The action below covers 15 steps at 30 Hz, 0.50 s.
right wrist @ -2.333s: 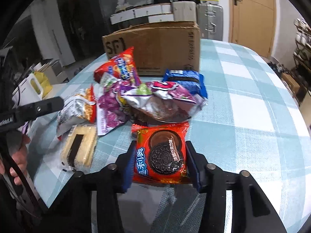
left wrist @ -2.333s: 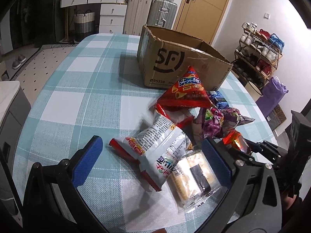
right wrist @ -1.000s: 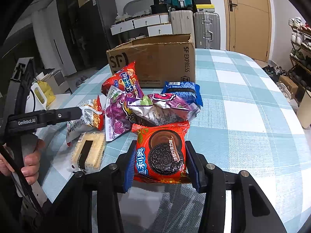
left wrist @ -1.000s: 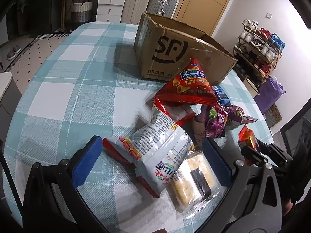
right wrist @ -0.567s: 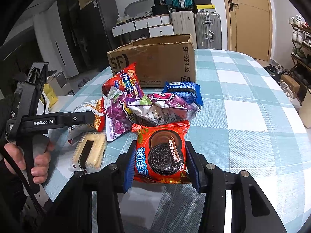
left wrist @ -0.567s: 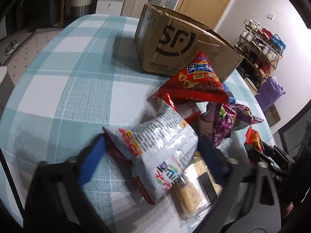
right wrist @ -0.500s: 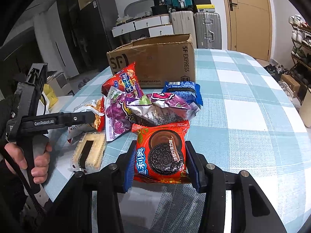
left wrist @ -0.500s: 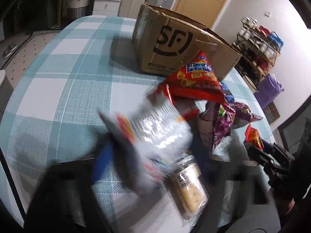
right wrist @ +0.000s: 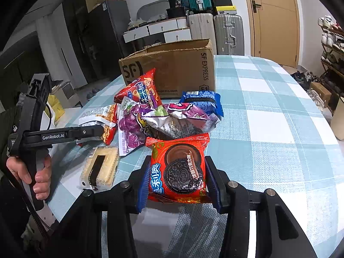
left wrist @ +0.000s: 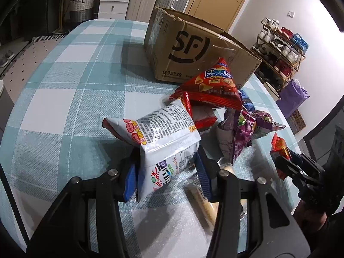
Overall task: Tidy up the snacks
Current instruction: 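Grasp the white chip bag with the left gripper while the right gripper lifts the Oreo pack, then carry the chip bag and Oreo pack over the cardboard box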
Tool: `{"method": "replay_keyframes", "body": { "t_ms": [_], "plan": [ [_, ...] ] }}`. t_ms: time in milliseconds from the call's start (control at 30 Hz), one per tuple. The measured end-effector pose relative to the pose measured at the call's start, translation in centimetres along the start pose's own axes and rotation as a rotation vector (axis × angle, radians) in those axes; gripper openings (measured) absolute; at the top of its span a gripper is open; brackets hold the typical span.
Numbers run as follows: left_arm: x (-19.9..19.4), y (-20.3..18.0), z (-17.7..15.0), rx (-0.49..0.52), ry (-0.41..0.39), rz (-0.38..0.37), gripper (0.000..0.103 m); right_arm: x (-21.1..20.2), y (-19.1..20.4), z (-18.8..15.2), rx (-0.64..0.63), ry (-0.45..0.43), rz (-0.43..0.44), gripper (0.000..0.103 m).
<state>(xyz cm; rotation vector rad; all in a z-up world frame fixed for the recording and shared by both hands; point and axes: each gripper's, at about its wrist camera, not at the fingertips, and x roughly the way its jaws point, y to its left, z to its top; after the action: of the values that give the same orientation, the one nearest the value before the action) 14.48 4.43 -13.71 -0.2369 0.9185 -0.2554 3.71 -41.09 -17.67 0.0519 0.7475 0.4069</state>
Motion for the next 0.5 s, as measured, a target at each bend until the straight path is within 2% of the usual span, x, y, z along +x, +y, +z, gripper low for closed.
{"method": "replay_keyframes", "body": {
  "t_ms": [500],
  "plan": [
    [-4.6, -1.9, 1.3, 0.047, -0.082, -0.026, 0.045, -2.3, 0.6, 1.9, -0.009, -0.066, 0.014, 0.047]
  ]
}}
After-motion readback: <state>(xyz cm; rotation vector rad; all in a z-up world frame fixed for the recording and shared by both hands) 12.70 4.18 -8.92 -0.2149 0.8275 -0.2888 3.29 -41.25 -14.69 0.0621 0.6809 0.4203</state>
